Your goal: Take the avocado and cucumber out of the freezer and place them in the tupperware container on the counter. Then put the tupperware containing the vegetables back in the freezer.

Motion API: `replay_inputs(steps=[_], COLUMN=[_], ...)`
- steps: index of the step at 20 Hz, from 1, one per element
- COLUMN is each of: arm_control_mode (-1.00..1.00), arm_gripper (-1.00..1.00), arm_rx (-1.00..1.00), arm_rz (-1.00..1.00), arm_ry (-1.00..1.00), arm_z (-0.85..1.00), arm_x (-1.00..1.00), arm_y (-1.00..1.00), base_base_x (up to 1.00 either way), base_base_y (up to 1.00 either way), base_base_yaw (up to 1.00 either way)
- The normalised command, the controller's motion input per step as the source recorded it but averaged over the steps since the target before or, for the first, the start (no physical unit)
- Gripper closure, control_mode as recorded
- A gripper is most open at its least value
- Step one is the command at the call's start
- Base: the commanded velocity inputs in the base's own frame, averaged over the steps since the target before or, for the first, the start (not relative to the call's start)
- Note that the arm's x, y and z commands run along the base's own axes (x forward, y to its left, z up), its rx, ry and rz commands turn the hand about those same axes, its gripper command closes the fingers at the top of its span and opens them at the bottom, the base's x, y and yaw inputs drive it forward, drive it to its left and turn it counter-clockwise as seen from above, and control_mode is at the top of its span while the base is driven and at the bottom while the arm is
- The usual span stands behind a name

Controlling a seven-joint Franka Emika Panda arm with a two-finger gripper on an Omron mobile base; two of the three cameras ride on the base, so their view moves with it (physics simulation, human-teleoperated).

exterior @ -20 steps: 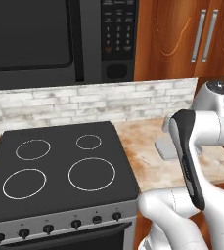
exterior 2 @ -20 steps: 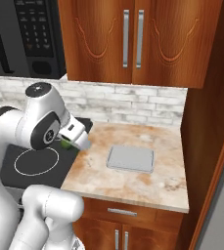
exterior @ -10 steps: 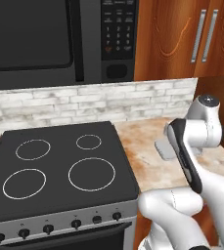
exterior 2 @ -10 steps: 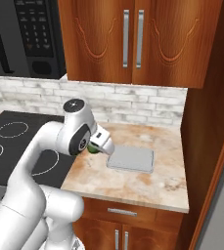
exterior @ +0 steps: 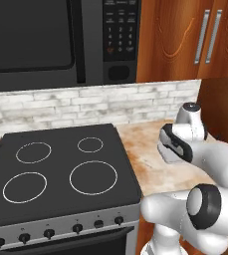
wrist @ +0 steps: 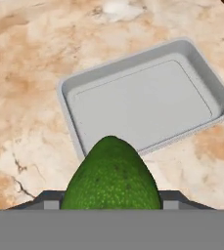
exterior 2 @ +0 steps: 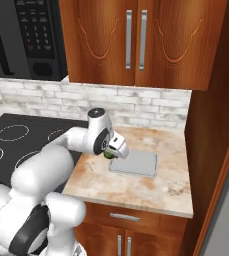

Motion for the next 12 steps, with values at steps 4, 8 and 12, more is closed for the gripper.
replay_inputs(steps=[4, 8, 12], arm_control_mode=[-1.0, -1.0, -1.0], arm_gripper=[1.0, 1.0, 1.0], arm_rx=[0.0, 0.0, 0.0], arm_rz=[0.0, 0.0, 0.02], arm_ry=[0.11, 0.06, 0.02], arm_z=[-0.46, -0.43, -0.4], arm_x=[0.7, 0.48, 0.25], arm_y=[-0.21, -0.15, -0.17], base_base_x=[0.0, 0.0, 0.0], base_base_y=[0.0, 0.0, 0.0], base_base_yaw=[0.0, 0.0, 0.0])
